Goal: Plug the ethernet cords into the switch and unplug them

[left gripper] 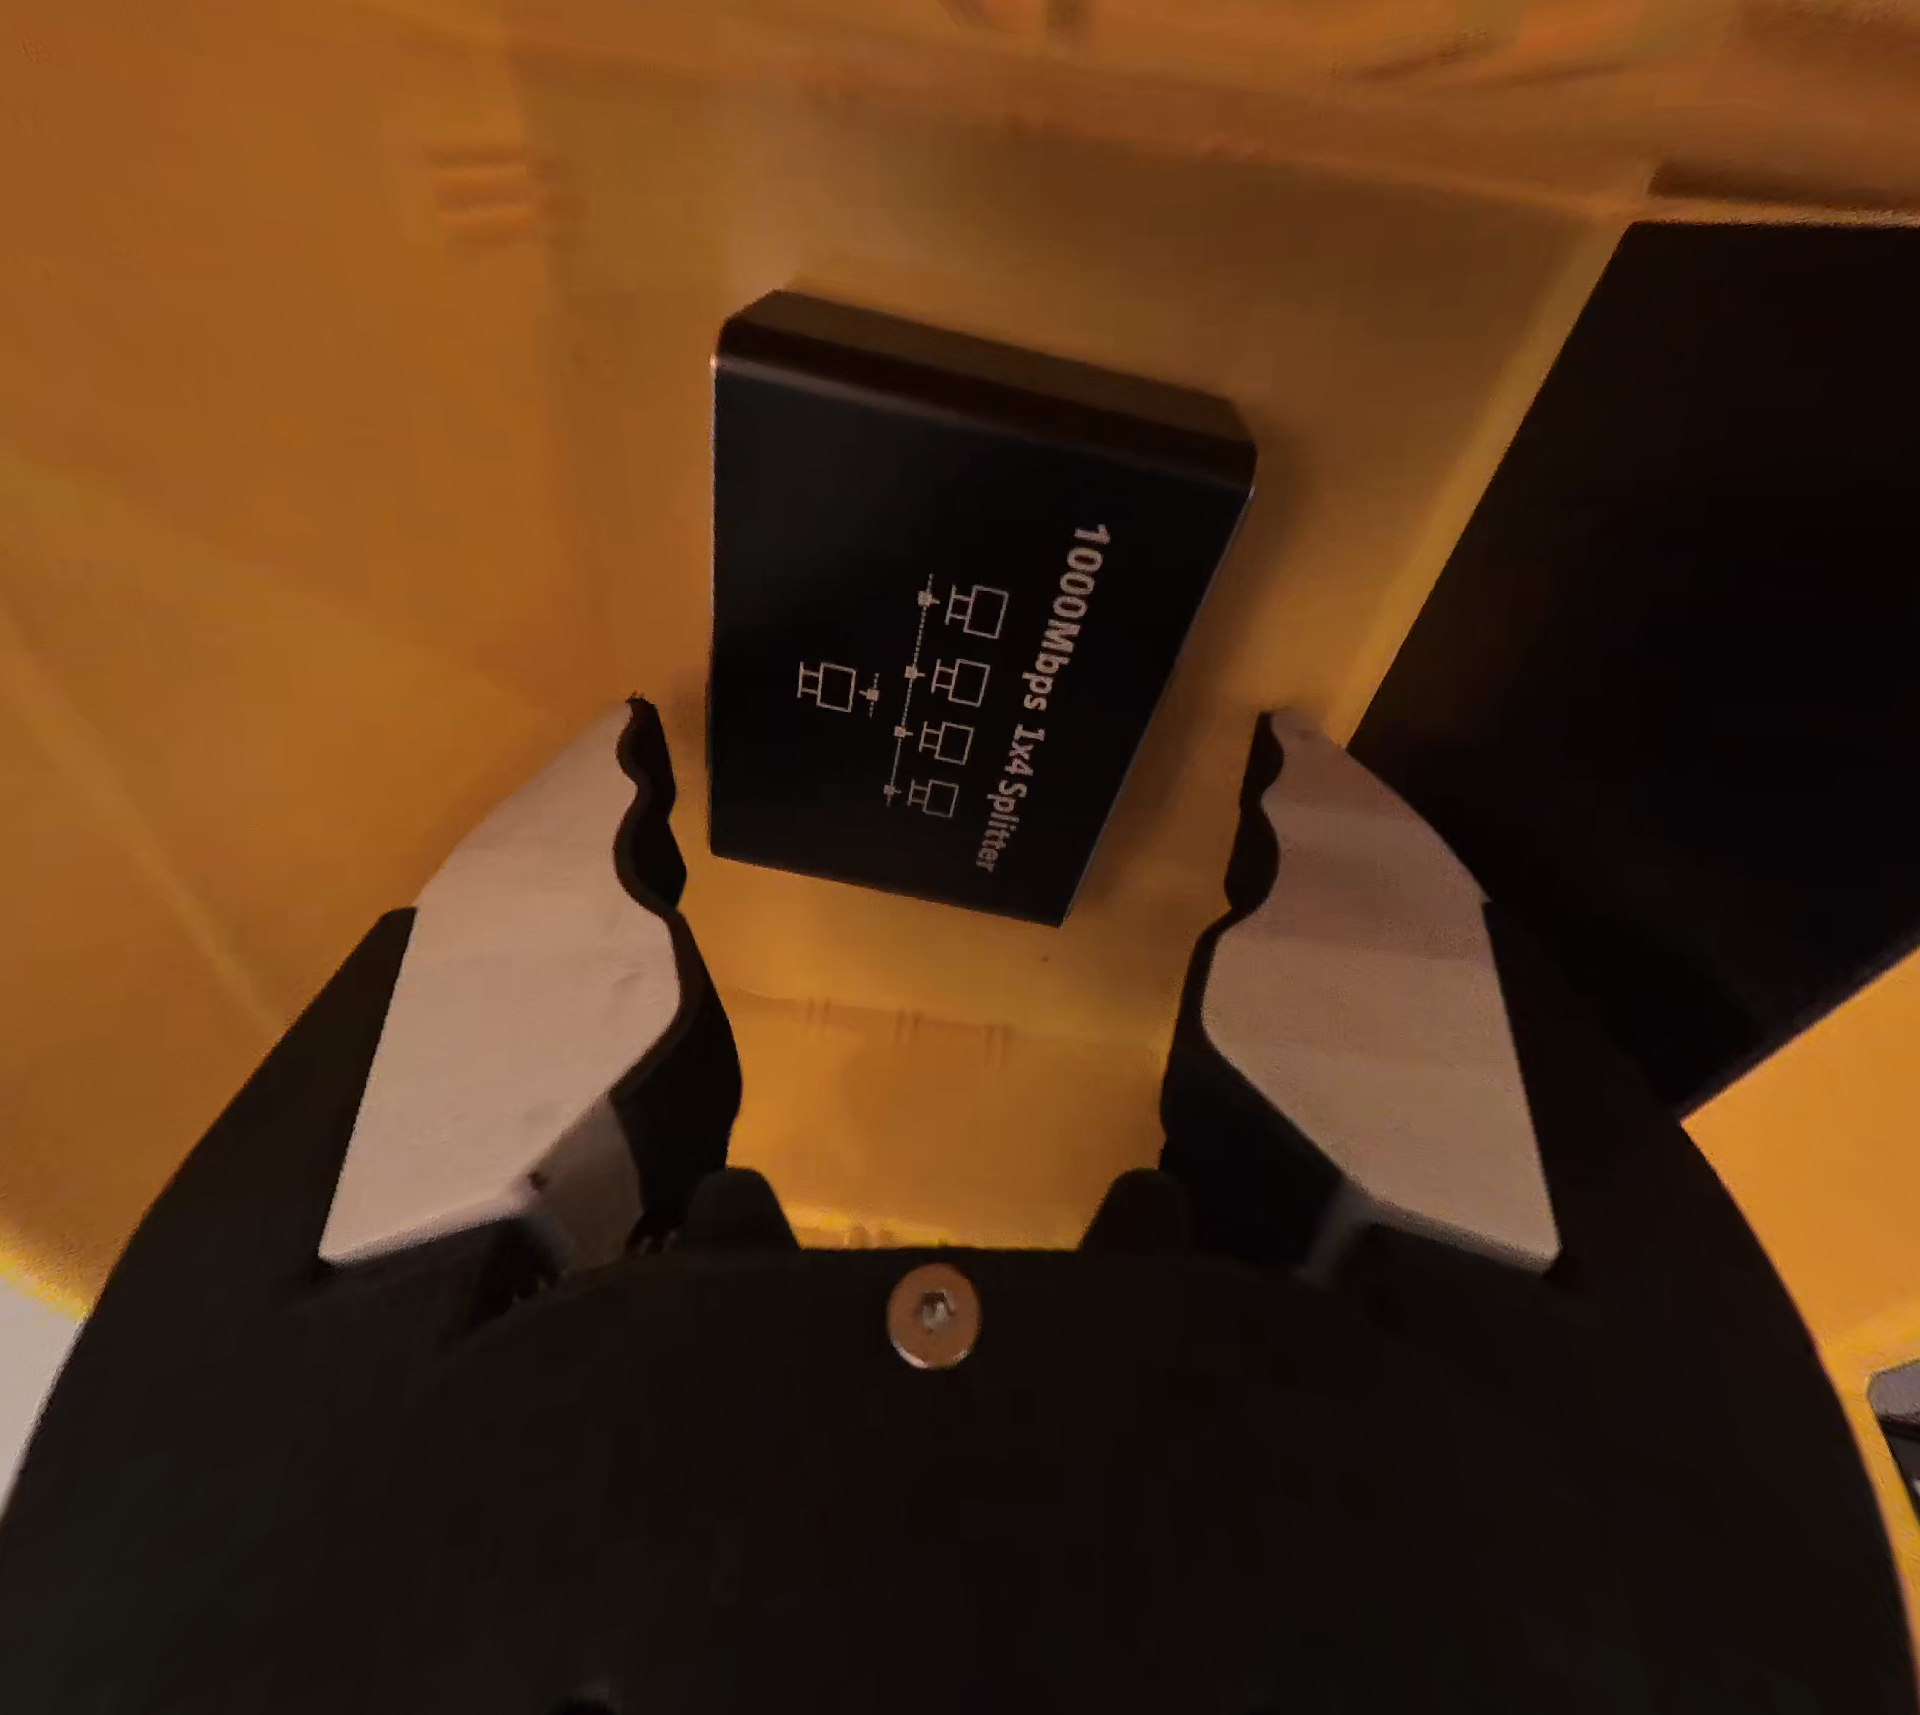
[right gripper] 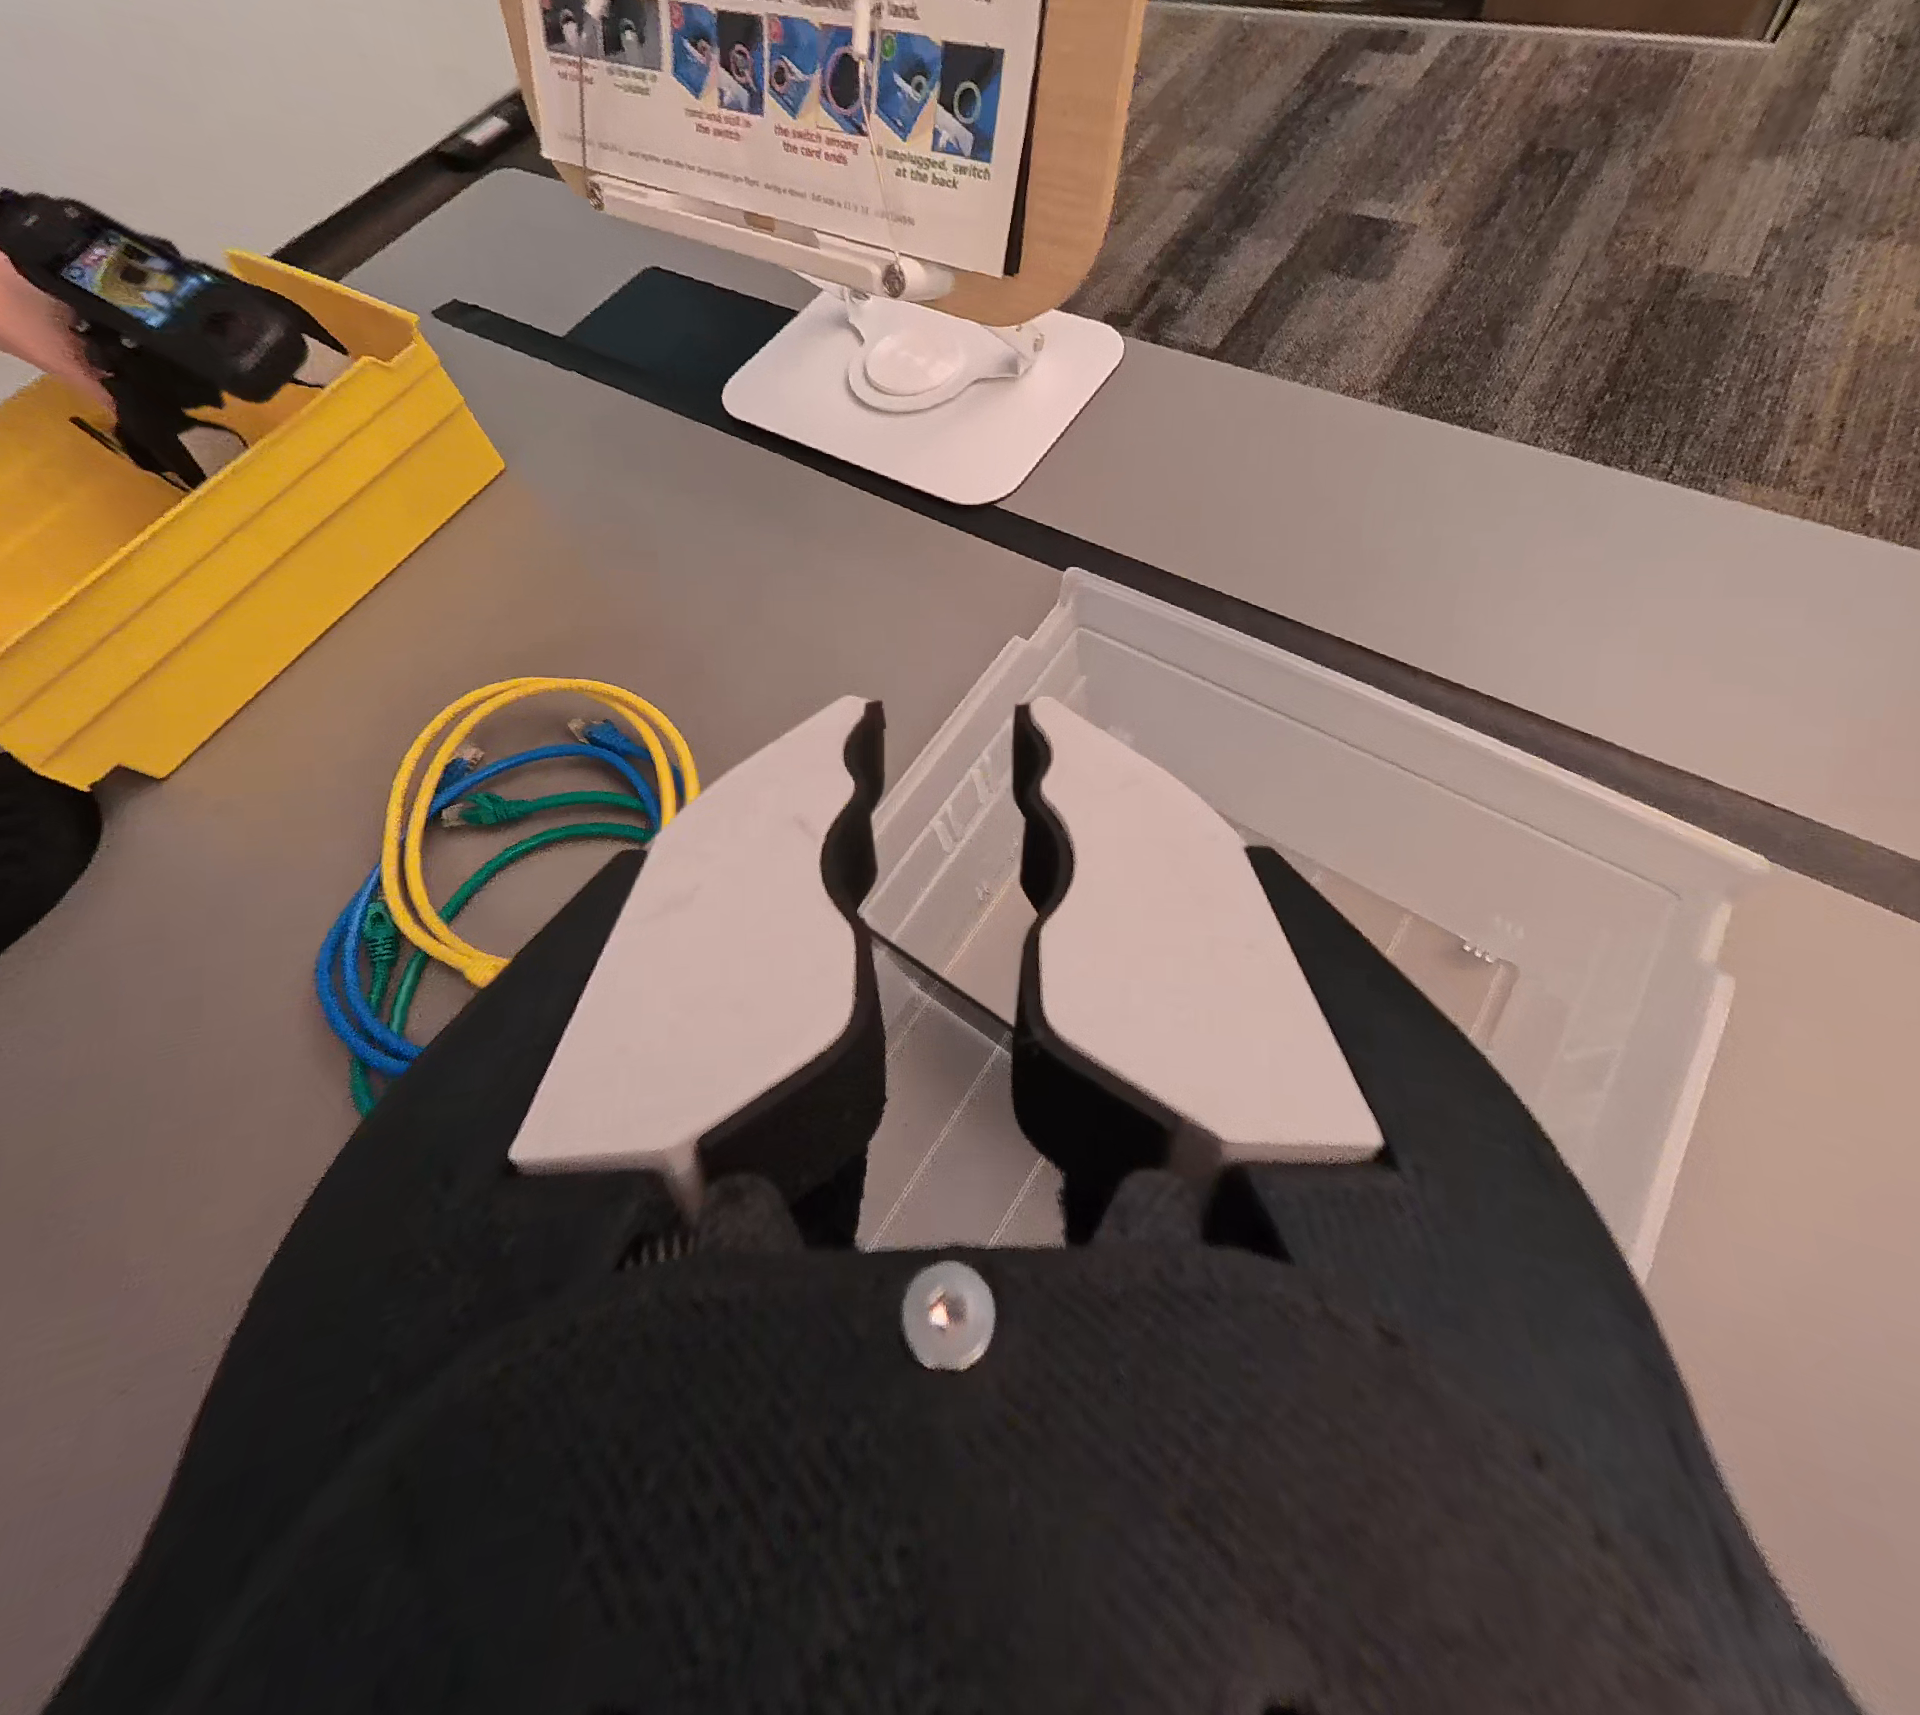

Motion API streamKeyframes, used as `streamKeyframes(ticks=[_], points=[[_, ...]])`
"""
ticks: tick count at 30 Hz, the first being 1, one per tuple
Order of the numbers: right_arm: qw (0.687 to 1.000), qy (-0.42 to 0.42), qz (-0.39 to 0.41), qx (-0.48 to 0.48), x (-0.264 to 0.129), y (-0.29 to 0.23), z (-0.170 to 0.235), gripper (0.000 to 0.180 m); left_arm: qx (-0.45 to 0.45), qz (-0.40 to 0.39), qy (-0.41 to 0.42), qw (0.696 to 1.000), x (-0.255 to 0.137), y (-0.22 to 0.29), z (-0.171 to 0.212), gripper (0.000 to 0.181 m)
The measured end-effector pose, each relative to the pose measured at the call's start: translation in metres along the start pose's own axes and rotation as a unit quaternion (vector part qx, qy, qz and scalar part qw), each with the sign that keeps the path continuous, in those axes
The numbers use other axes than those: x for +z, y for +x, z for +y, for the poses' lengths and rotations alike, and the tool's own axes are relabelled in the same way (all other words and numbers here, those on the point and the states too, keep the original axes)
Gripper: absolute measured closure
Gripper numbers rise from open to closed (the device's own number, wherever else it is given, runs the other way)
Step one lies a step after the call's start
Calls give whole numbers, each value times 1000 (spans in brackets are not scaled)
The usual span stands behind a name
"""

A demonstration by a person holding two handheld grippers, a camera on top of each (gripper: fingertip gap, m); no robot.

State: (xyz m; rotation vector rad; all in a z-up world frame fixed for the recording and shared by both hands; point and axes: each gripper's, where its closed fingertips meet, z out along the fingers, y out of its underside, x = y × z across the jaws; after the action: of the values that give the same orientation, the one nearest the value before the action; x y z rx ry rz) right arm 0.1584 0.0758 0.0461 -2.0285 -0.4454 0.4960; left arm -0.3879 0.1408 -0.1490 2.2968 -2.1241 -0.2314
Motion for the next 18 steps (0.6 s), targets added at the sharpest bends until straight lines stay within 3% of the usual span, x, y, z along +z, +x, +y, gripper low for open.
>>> streamKeyframes(ticks=[3, 9, 18], points=[[1000, -10, 0, 3, 6, 1, 4, 156, 1, -2, 35, 999, -1, -3, -4, 103], [1000, -30, 2, -4, 15, 1, 10, 156, -3, -6, 59, 998, 0, -5, -3, 103], [999, -36, -4, -14, 15, -4, 10, 156, -79, 39, 50, 995, 4, -4, 4, 102]])
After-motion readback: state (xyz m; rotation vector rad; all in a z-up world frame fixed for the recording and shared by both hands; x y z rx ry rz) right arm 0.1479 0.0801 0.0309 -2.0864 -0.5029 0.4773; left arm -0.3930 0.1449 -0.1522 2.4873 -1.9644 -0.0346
